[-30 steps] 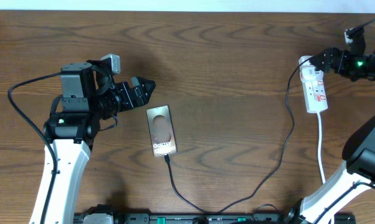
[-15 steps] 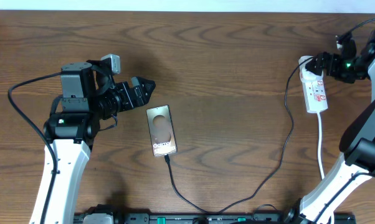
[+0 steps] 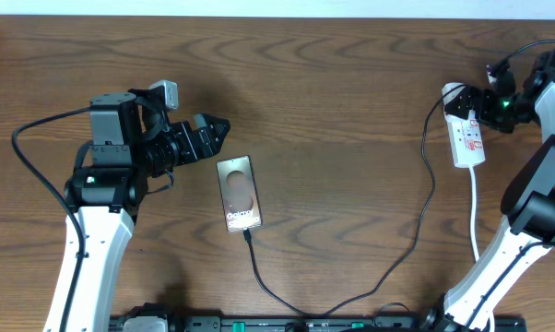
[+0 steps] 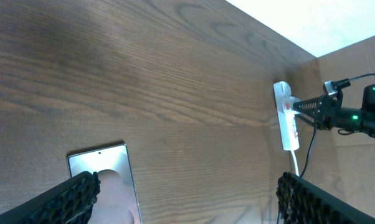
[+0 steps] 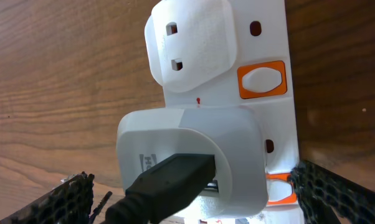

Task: Plug charger to phone and switch on socket
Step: 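Press the orange switch beside the charger with the right gripper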

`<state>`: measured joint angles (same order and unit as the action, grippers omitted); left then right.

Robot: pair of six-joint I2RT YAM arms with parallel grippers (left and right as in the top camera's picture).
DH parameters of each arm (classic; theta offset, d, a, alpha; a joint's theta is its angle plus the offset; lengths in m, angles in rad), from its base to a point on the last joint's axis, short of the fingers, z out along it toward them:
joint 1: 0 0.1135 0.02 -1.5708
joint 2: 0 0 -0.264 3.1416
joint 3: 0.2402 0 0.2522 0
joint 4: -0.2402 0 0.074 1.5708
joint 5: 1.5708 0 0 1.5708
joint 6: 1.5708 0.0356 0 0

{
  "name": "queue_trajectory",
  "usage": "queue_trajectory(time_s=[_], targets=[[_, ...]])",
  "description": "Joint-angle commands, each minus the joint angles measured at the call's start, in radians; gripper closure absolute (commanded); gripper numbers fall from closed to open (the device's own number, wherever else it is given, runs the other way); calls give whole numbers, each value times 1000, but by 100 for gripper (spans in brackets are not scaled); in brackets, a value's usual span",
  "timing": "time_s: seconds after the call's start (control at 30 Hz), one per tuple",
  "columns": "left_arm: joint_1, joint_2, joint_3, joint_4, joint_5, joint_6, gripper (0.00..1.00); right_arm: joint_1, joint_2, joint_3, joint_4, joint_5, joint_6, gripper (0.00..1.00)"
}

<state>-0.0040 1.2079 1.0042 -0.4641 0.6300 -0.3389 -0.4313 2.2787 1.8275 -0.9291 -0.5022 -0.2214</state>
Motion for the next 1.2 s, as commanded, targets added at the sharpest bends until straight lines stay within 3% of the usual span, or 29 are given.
queue_trajectory(time_s=[0.0, 1.17], targets=[[0, -6, 19, 0, 10, 17, 7, 8, 27, 9, -6, -54, 8, 1], [0, -6, 19, 0, 10, 17, 7, 20, 24, 82, -122, -52, 34, 1]])
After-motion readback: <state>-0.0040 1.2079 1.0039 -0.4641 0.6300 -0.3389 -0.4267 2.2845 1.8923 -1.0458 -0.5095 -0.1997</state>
